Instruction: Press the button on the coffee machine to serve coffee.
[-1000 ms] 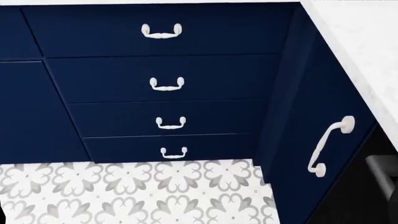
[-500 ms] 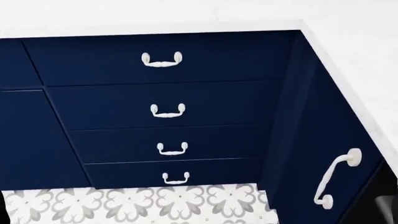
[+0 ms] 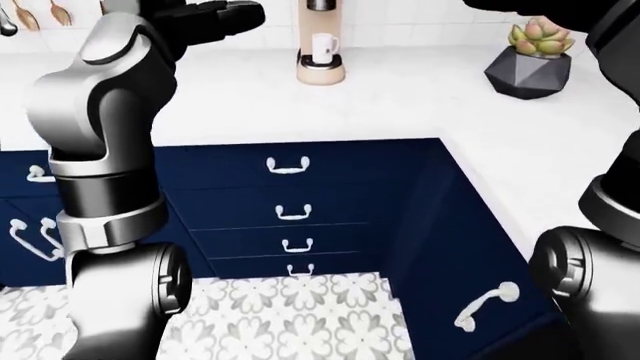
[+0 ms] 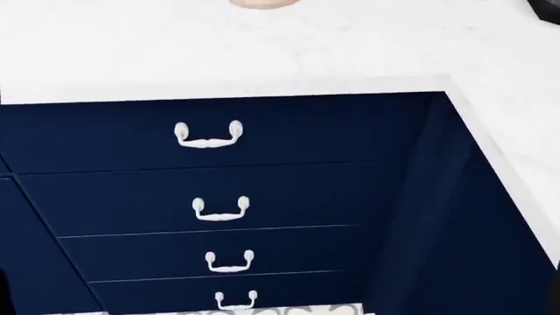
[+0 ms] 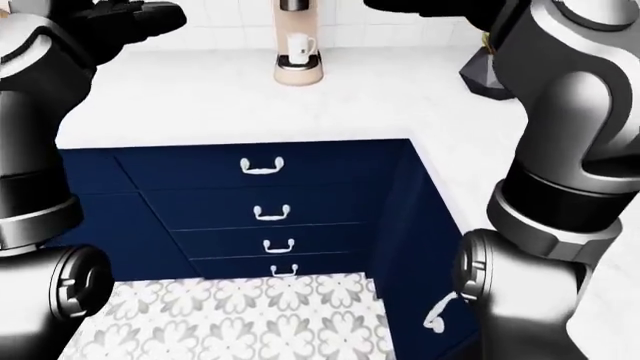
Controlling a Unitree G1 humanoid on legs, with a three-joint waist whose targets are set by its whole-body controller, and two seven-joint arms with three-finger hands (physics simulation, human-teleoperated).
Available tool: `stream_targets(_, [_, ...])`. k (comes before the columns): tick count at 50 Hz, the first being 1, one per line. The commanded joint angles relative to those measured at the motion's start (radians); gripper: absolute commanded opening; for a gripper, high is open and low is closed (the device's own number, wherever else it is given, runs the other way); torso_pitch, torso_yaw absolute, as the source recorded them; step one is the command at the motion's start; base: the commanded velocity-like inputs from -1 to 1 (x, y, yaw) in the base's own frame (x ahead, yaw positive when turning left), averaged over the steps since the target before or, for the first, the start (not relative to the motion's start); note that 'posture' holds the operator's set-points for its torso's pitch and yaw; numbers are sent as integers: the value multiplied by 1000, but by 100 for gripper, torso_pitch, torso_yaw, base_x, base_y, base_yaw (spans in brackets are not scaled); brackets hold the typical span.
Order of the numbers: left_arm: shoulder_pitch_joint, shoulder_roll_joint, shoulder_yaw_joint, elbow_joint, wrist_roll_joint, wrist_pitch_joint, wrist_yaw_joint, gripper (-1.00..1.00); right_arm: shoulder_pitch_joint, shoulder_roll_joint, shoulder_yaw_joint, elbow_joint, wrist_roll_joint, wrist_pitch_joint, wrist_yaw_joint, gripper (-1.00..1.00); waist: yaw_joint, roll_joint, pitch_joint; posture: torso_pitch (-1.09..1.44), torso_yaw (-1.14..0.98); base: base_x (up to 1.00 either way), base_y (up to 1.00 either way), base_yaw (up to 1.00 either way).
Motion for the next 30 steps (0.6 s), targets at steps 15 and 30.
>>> stream_targets(15, [-40, 20, 19, -40, -2, -39, 6, 100, -39, -10, -5, -22, 11, -34, -3, 100, 1, 84, -31, 0, 0, 52, 0, 0])
stream_targets(30, [-43, 24, 19, -28, -5, -44, 5, 100, -42, -10, -3, -21, 14, -35, -6, 100, 5, -10, -28, 0, 0, 52, 0, 0])
